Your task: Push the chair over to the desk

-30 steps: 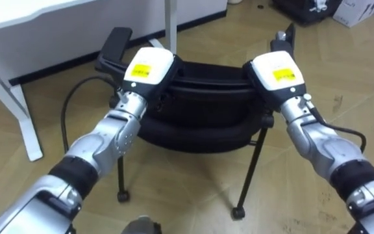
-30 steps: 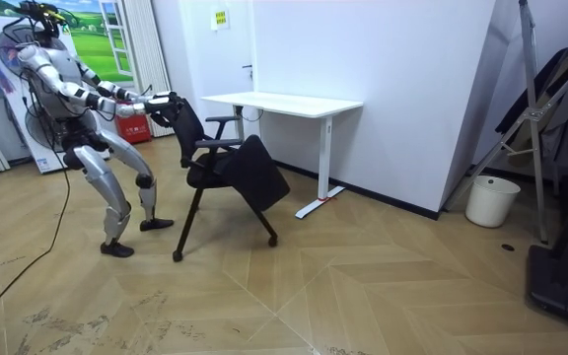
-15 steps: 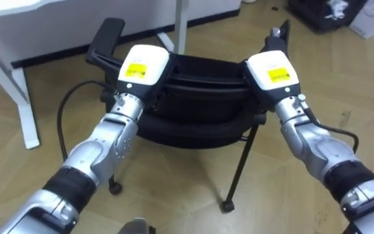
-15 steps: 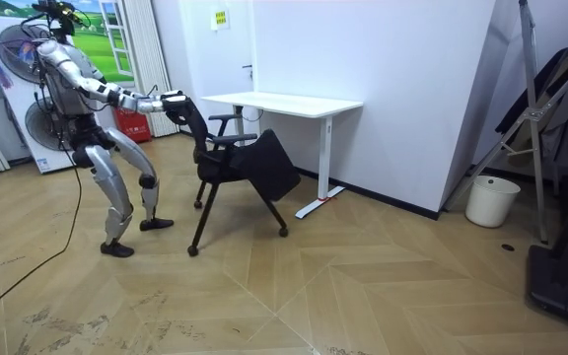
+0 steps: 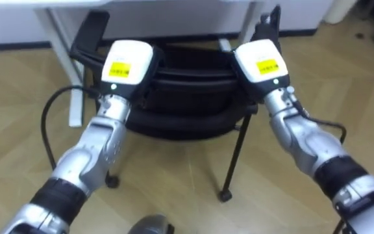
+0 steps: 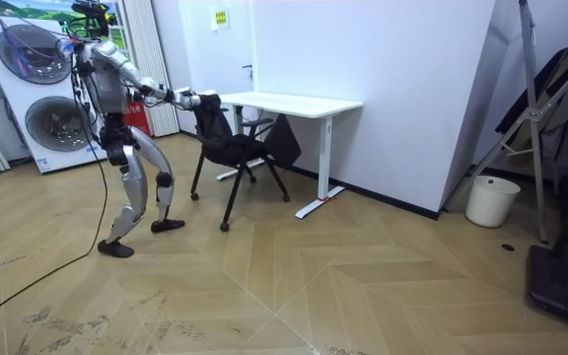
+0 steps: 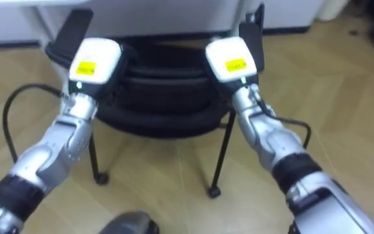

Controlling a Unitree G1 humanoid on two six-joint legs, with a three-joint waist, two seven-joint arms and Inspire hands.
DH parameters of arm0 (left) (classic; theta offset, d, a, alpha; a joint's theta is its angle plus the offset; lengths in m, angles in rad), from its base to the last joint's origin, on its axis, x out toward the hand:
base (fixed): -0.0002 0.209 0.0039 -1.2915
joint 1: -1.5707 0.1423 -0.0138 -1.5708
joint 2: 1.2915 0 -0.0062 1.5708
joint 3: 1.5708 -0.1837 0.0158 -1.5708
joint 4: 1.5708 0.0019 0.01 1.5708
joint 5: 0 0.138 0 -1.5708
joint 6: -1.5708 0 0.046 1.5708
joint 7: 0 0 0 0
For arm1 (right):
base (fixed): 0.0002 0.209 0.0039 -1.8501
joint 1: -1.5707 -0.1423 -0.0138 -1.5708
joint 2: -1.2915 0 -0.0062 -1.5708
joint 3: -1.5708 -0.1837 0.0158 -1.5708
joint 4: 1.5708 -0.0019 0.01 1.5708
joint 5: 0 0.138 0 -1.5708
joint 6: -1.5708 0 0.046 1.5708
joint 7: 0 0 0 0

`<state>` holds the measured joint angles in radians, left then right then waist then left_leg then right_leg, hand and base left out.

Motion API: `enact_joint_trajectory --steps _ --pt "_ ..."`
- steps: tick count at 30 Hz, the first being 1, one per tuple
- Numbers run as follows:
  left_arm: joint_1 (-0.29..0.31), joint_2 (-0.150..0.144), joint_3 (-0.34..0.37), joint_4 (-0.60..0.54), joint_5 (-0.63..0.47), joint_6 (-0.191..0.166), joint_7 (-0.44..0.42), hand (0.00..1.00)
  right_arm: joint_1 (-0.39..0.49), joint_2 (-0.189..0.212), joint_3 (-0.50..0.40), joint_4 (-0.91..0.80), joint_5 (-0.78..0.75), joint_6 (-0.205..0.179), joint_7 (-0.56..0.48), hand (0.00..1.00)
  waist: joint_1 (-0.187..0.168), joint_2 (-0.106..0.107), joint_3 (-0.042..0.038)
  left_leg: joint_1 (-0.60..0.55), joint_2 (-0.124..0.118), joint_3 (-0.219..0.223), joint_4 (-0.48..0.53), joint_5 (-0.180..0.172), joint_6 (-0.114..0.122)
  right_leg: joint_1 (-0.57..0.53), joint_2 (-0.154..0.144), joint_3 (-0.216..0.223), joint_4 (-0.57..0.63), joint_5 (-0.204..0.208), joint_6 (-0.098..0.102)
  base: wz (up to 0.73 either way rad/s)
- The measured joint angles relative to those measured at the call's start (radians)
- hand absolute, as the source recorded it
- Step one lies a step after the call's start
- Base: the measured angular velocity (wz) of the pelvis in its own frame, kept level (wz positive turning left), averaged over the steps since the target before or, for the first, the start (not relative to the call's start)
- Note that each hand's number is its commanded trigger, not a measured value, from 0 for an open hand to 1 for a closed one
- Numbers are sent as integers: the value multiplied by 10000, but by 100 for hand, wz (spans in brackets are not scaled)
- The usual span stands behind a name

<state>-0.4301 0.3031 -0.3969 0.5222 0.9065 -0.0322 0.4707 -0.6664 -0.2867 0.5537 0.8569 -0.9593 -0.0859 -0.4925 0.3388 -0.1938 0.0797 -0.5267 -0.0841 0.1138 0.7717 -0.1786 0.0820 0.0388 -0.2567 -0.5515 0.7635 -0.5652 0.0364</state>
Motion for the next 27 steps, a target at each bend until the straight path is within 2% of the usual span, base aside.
enact_joint_trajectory --steps 1,2,3,4,5,6,7,8,10,11,13,14,15,16,17,18,19,20,21,22,24,25,27 --pt "-2 69 33 -77 1 9 72 100 -167 -29 186 18 176 26 0 100 192 7 63 -247 -4 112 388 -59 -2 130 109 97 16 122 -29 35" --pt "-2 110 29 -136 1 15 73 100 -202 -48 231 1 261 23 -2 100 249 28 85 -381 -51 201 471 -200 -78 160 143 183 60 129 -31 67" --pt "-27 78 11 -222 4 34 71 100 -197 -228 280 -115 434 -49 -4 100 182 -20 2 -406 -387 282 -136 -164 -112 164 175 331 435 126 -27 89" --pt "-58 117 -17 -282 70 70 62 100 -243 -227 275 -52 531 -92 -3 100 173 -163 -18 -99 -423 550 -295 -546 424 137 66 320 949 140 -1 92" --pt "-85 102 -17 -284 102 116 69 100 -306 -204 275 34 546 -105 0 100 197 -237 -3 -7 -503 528 -250 -698 437 146 -3 346 1224 241 101 52" --pt "-130 76 -12 -247 103 231 60 100 -524 -117 303 362 545 -213 0 100 326 -208 67 181 -490 367 -169 -893 421 35 -17 558 1776 801 169 26" --pt "-138 36 -4 -139 87 260 72 100 -615 -61 351 544 527 -243 4 100 539 -129 62 370 -486 103 -326 -935 389 -285 -19 777 2353 1457 144 16" --pt "-138 -14 18 -81 87 268 87 100 -643 -41 368 600 500 -254 4 100 620 -59 53 431 -487 -89 -402 -947 367 -499 -48 874 2704 1534 132 21" --pt "-151 -85 16 294 -48 255 274 100 -621 128 376 756 349 -268 -40 100 684 285 54 866 -394 -531 -536 -1075 221 -1591 -608 1168 4236 1538 133 31" --pt "-151 -55 -41 372 -44 228 276 100 -568 180 389 822 345 -271 -24 100 687 330 59 1006 -299 -541 -541 -1152 178 -1901 -792 1314 4531 1540 131 18" --pt "-142 -3 -186 493 -2 159 349 100 -464 331 409 1172 382 -359 -182 100 769 559 120 1359 212 -593 -209 -1575 -13 -3034 -1371 1639 4837 1670 127 -7" --pt "-204 21 -185 523 -2 121 354 100 -472 357 409 1250 384 -398 -184 100 772 638 137 1393 334 -638 -40 -1716 -70 -3280 -1489 1636 4769 1701 149 -13" --pt "-267 52 -179 668 -2 -4 394 100 -484 390 406 1342 410 -453 -195 100 833 794 135 1437 612 -724 316 -2042 -144 -3775 -1649 1664 4487 1702 154 -13" --pt "-317 75 -175 804 -2 -148 394 100 -538 508 405 1459 430 -453 -177 100 864 912 128 1508 881 -742 642 -2276 -316 -4171 -1803 1696 4131 1700 154 -12" --pt "-323 92 -150 916 -9 -204 396 100 -564 570 405 1515 428 -449 -145 100 887 947 122 1540 1037 -730 808 -2387 -413 -4334 -1829 1735 3770 1706 166 -9" --pt "-397 134 -117 987 -9 -303 396 100 -621 622 398 1562 449 -447 -76 100 911 992 125 1561 1359 -724 1166 -2643 -647 -4452 -1831 1699 2569 1874 207 4" --pt "-473 202 -75 1056 -15 -403 393 100 -670 674 290 1586 442 -479 43 100 874 1072 105 1531 1745 -785 1626 -2878 -1026 -4390 -1654 1599 1705 2483 78 8" --pt "-467 175 -64 1080 -15 -400 386 100 -680 714 214 1672 378 -493 41 100 890 1123 79 1525 1966 -857 1762 -2967 -1187 -4287 -1352 1670 1665 2442 69 -7" --pt "-467 182 -44 1028 -15 -403 390 100 -791 694 134 1710 247 -568 70 100 956 1319 58 1517 2286 -900 1756 -2981 -1381 -4215 -841 1674 1435 2406 -98 -26" --pt "-475 171 -31 939 -17 -386 390 100 -847 660 132 1691 244 -584 54 100 956 1382 40 1473 2446 -888 1595 -2870 -1528 -4235 -614 1641 1245 2467 -257 -30" --pt "-498 164 -101 989 -22 -398 390 100 -846 665 132 1691 204 -591 102 100 783 1363 52 1542 2531 -871 1407 -2754 -1592 -4210 -401 1689 1069 2498 -312 -9" --pt "-498 166 -99 1020 -21 -412 390 100 -837 663 131 1692 171 -610 138 100 692 1374 44 1580 2539 -857 1376 -2740 -1595 -4204 -371 1714 1037 2499 -313 0" --pt "-668 165 -121 1294 -23 -480 399 100 -863 651 23 1713 161 -656 294 100 359 1278 92 1618 2552 -746 1291 -2670 -1577 -4226 -365 1765 999 2504 -304 0"
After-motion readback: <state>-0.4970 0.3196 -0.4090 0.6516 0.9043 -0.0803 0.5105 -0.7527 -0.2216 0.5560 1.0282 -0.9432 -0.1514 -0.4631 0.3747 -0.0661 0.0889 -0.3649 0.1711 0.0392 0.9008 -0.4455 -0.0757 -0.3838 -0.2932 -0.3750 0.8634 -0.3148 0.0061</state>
